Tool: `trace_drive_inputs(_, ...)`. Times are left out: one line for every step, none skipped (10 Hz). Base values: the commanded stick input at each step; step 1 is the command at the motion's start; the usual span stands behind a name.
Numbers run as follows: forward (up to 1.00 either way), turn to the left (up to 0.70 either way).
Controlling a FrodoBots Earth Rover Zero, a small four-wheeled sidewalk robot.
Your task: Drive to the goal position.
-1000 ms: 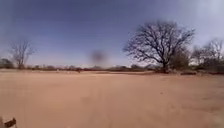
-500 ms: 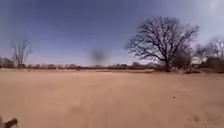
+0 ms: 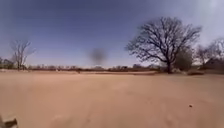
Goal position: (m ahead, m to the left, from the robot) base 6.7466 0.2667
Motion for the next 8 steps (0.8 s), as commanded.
trace_drive_inputs(1.00, -0.06)
trace_drive_inputs(1.00, -0.18)
trace_drive_inputs(1.00, -0.27)
trace_drive_inputs(1.00, -0.27)
trace_drive_inputs(1.00, -0.27)
trace_drive_inputs(1.00, -0.16)
trace_drive_inputs(1.00, -0.03)
trace_drive_inputs(1.00, 0.00)
